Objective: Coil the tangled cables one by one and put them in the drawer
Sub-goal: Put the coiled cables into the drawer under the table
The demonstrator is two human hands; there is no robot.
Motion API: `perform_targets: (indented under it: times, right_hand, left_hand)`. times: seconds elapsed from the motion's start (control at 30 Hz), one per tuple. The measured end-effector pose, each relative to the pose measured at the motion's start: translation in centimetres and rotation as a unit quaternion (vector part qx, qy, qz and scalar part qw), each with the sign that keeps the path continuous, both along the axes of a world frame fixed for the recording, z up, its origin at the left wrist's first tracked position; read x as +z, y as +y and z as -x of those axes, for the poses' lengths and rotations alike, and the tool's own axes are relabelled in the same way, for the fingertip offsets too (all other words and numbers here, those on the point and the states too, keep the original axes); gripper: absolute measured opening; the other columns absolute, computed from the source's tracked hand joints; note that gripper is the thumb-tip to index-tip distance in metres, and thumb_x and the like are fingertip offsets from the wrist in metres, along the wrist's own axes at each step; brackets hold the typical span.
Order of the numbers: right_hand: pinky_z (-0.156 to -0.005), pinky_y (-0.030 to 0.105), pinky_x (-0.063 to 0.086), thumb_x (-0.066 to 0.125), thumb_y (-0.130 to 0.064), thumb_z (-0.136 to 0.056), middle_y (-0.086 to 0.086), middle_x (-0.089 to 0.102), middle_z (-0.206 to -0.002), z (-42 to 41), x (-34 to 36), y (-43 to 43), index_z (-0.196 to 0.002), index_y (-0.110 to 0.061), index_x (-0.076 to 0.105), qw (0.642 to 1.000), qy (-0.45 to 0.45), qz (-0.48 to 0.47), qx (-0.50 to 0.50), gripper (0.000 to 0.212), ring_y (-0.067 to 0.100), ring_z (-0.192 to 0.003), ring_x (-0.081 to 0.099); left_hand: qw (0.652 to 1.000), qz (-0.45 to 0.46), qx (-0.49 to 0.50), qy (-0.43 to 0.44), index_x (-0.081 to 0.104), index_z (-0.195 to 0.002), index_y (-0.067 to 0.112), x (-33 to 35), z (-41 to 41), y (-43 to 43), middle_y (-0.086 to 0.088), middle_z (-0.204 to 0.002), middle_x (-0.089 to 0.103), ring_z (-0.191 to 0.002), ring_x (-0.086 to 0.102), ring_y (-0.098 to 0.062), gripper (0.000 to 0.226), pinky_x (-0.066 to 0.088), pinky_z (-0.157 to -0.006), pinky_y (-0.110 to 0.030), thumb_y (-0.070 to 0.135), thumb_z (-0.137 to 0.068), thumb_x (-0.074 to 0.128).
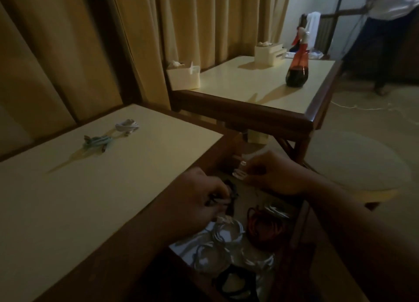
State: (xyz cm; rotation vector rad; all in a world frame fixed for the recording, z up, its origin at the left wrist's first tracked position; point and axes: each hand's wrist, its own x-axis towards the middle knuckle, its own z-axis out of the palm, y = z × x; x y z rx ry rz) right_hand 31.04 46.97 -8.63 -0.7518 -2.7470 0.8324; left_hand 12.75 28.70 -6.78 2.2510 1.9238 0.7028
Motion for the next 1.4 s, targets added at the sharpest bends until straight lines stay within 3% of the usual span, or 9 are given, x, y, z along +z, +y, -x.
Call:
perform_targets:
  times: [0.1, 0.23, 0.37, 0.5, 0.73, 0.9, 1.03, 1.27, 1.4]
  right_hand:
    - [-0.066, 0.024, 0.051, 0.068, -0.032, -0.094, -0.003, 0.065, -0.085, 0.7, -0.9, 0.2, -0.09, -0.023, 0.07, 0.996, -0.092, -0.014, -0.017, 0.01, 0.011, -0.074, 0.063]
    - [-0.064, 0.018, 0.043, 0.067, -0.032, -0.095, -0.009, 0.06, -0.088, 2.1, -2.3, 0.2, -0.104, -0.024, 0.068, 0.991, -0.127, -0.011, -0.046, 0.012, 0.004, -0.078, 0.059]
    - [-0.07, 0.019, 0.049, 0.066, -0.031, -0.095, -0.01, 0.059, -0.095, 2.5, -4.0, 0.0, -0.113, -0.026, 0.067, 0.986, -0.149, 0.003, -0.077, 0.018, 0.005, -0.086, 0.06]
    - [-0.078, 0.025, 0.056, 0.065, -0.025, -0.095, -0.004, 0.066, -0.1, 2.7, -5.0, -0.3, -0.108, -0.02, 0.07, 0.984, -0.166, -0.006, -0.066, 0.014, 0.011, -0.089, 0.065]
    - [-0.083, 0.022, 0.052, 0.065, -0.019, -0.095, -0.006, 0.065, -0.107, 3.3, -5.4, -0.9, -0.113, -0.023, 0.068, 0.982, -0.189, -0.006, -0.03, 0.019, 0.008, -0.095, 0.063]
    - [-0.07, 0.016, 0.046, 0.066, -0.015, -0.094, -0.01, 0.06, -0.107, 2.8, -5.4, -0.2, -0.113, -0.025, 0.068, 0.985, -0.16, 0.023, -0.054, 0.022, 0.006, -0.096, 0.06]
    - [-0.081, 0.02, 0.05, 0.065, -0.015, -0.094, -0.01, 0.059, -0.105, 2.6, -5.5, -0.3, -0.113, -0.025, 0.069, 0.985, -0.165, 0.02, -0.054, 0.021, 0.009, -0.1, 0.061]
    - [-0.078, 0.021, 0.052, 0.066, -0.015, -0.094, -0.005, 0.063, -0.111, 2.5, -5.3, -0.4, -0.115, -0.022, 0.07, 0.984, -0.17, 0.019, -0.053, 0.023, 0.01, -0.099, 0.062]
    - [-0.071, 0.018, 0.049, 0.069, -0.018, -0.092, -0.011, 0.058, -0.1, 2.6, -5.5, -0.3, -0.108, -0.025, 0.068, 0.986, -0.147, 0.03, -0.066, 0.018, 0.004, -0.09, 0.059]
  left_hand:
    - [0.995, 0.097, 0.015, -0.002, 0.068, -0.112, 0.037, -2.2, -2.2, 1.0, 0.011, -0.105, 0.052, -0.091, 0.058, -0.004, 0.031, 0.051, -0.082, -0.018, 0.028, -0.084, 0.077]
    - [0.98, 0.178, 0.07, 0.047, 0.067, -0.117, 0.025, -4.2, -3.0, 2.9, -0.004, -0.113, 0.051, -0.095, 0.057, -0.02, 0.036, 0.054, -0.087, -0.034, 0.014, -0.083, 0.073]
    - [0.977, 0.19, 0.058, 0.084, 0.066, -0.12, 0.015, -5.7, -3.4, 3.3, -0.008, -0.121, 0.058, -0.113, 0.055, -0.022, 0.032, 0.038, -0.104, -0.026, 0.004, -0.09, 0.062]
    - [0.975, 0.197, 0.044, 0.091, 0.065, -0.118, 0.008, -7.0, -3.5, 3.7, -0.01, -0.121, 0.057, -0.111, 0.053, -0.024, 0.027, 0.038, -0.083, -0.022, 0.007, -0.091, 0.062]
    - [0.979, 0.181, 0.054, 0.078, 0.066, -0.109, 0.015, -8.4, -3.0, 4.2, -0.002, -0.118, 0.058, -0.11, 0.054, -0.018, 0.022, 0.051, -0.092, -0.034, 0.005, -0.09, 0.059]
    - [0.989, 0.129, 0.053, 0.038, 0.068, -0.106, 0.008, -8.8, -2.7, 4.1, -0.007, -0.111, 0.062, -0.104, 0.056, -0.023, 0.02, 0.039, -0.077, -0.02, 0.005, -0.088, 0.062]
    - [0.993, 0.105, 0.054, -0.003, 0.074, -0.098, 0.006, -8.9, -2.4, 4.1, -0.012, -0.099, 0.067, -0.09, 0.063, -0.028, 0.017, 0.034, -0.064, -0.017, 0.009, -0.082, 0.069]
    - [0.992, 0.095, 0.085, -0.005, 0.071, -0.1, 0.003, -8.8, -2.6, 3.9, -0.014, -0.104, 0.065, -0.095, 0.061, -0.029, 0.017, 0.032, -0.066, -0.017, 0.004, -0.085, 0.062]
    - [0.993, 0.058, 0.095, -0.028, 0.069, -0.094, 0.008, -8.9, -2.2, 3.6, -0.009, -0.099, 0.063, -0.094, 0.061, -0.026, 0.014, 0.04, -0.069, -0.019, 0.001, -0.086, 0.059]
